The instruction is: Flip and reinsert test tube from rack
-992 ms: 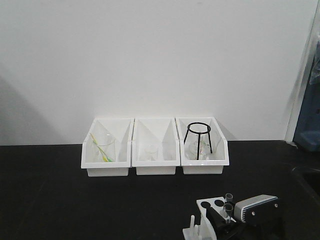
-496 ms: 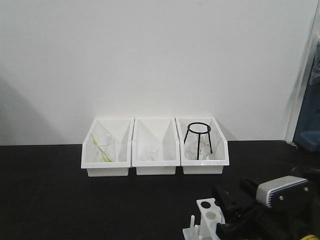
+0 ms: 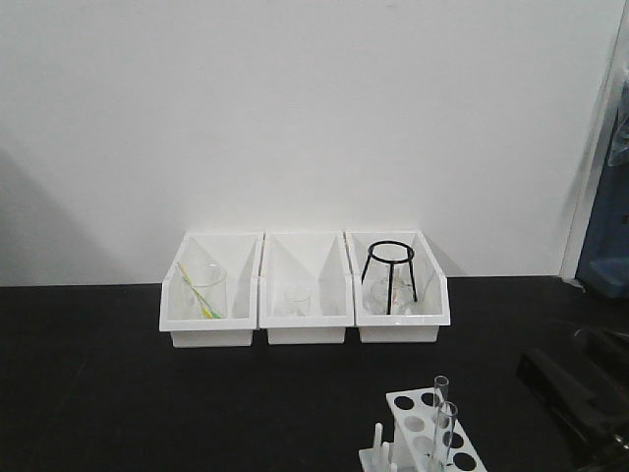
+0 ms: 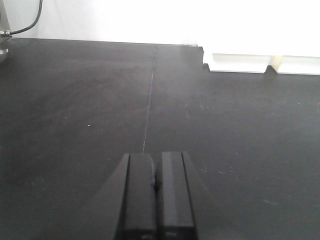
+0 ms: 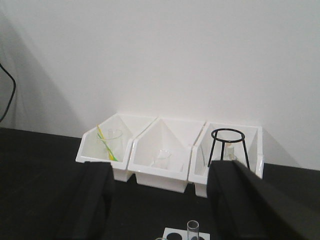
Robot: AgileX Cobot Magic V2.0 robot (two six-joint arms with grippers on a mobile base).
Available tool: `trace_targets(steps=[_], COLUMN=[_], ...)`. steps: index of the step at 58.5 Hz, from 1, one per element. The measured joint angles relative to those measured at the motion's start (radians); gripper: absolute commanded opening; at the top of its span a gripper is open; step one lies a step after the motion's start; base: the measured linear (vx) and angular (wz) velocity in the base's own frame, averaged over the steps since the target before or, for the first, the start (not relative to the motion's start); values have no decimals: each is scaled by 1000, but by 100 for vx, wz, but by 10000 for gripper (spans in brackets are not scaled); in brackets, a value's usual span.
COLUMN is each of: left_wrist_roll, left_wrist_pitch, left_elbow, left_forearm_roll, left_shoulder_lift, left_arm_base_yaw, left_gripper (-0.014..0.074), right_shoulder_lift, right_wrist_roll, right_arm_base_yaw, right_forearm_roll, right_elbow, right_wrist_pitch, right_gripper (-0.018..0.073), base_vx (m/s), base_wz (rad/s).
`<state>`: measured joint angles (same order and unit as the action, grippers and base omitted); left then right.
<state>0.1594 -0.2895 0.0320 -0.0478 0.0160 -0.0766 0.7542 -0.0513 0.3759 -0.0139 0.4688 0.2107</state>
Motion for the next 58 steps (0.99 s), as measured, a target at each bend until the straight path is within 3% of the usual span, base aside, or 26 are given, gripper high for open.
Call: trace_targets(steps=[19,27,41,49,58], left_wrist_roll=[0,0,0,0,0], left_wrist_pitch=[0,0,0,0,1], left_elbow=[0,0,0,0,0], left_forearm_roll=[0,0,0,0,0], left_shoulder_lift=[0,0,0,0,0], left_arm_base_yaw=[0,0,0,0,0], left_gripper=[-6,-6,-6,-6,-6], right_shoulder_lift=[-55,-96,-469,-682,-762], right_wrist_roll=[20,58,3,0,0], right_arm_base_yaw=[0,-25,-265,-307,-310], right_forearm_roll=[2,14,-13,-23,-35], right_elbow=[-4,-50,-278,-415,-492], right_wrist_pitch=[-1,4,-7,-65,-211], right_gripper=[434,298,-15,-15,-12], base_vx=[0,0,0,0,0], base_wz=[0,0,0,0,0])
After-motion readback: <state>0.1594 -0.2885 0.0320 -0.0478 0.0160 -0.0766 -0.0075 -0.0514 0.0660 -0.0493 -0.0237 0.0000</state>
